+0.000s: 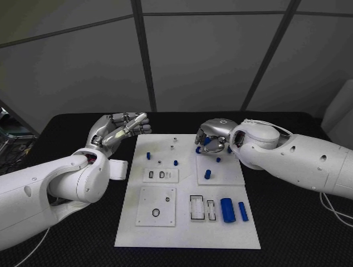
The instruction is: Assemble the parts on the task board
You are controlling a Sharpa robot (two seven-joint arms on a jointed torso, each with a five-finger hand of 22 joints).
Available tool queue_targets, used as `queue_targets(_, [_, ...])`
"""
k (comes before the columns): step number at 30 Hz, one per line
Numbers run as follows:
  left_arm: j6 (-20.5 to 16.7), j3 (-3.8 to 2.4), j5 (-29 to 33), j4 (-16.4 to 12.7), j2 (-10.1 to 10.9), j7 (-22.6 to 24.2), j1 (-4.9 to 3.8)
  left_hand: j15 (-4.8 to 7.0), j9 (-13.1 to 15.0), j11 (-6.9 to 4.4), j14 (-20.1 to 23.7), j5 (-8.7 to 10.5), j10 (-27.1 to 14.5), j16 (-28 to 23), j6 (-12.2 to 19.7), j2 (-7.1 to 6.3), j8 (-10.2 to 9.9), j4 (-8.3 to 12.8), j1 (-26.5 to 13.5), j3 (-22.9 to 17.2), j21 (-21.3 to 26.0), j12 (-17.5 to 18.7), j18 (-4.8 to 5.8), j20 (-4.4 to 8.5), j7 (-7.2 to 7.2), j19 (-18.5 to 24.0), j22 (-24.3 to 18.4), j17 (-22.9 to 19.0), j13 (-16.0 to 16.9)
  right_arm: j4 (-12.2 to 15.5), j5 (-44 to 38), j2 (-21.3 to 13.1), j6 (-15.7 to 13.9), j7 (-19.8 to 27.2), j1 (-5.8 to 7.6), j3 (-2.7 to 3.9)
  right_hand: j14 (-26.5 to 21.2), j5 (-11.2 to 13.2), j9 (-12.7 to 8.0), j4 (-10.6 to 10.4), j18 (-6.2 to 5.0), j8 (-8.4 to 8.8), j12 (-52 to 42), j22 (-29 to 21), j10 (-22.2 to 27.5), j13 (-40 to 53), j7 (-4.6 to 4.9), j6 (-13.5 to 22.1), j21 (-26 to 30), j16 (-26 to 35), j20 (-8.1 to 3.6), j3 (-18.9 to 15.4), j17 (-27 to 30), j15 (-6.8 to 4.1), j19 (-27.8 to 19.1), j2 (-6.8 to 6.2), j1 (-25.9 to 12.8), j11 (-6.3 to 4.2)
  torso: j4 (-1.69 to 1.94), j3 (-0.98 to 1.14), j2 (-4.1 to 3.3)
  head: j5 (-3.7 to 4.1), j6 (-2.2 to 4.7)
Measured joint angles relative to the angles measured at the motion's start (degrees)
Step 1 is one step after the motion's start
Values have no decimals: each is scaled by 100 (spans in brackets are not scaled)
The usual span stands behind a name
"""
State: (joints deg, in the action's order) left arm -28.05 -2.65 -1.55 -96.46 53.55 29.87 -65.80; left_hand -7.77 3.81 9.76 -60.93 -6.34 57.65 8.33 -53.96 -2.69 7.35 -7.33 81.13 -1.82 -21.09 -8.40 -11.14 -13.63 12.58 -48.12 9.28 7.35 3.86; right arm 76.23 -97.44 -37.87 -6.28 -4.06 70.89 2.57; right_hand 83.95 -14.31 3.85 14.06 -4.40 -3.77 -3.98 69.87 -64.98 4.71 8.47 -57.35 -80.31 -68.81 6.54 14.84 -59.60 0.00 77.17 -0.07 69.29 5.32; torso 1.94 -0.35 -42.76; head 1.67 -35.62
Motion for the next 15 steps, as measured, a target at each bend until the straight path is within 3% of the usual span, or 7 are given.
queue_targets(7, [9, -1, -3, -7, 10, -8, 0, 0, 0, 0, 0, 0, 0, 0, 0, 0, 0, 0, 0, 0, 0, 0, 0, 0, 0, 0, 0, 0, 0, -61, -82, 54, 88, -44, 0, 0, 0, 182, 0, -25, -1, 0, 0, 171, 0, 6, 0, 0, -108, -157, 10, 172, -142, 0, 46, -22, 22, 0, 3, 8, -18, -8, -5])
queue_targets(15, [18, -1, -5, -10, 17, -15, -1, 0, 0, 0, 0, 0, 0, 0, 0, 0, 0, 0, 0, 0, 0, 0, -1, 0, 0, 0, 1, 0, 0, -118, -121, 119, 179, -56, 0, -1, -1, 217, 6, -57, -2, 0, -61, 341, -91, 21, 4, -47, -200, -274, -11, 310, -235, 0, 150, -35, 39, -39, 3, 15, -32, 1, -31])
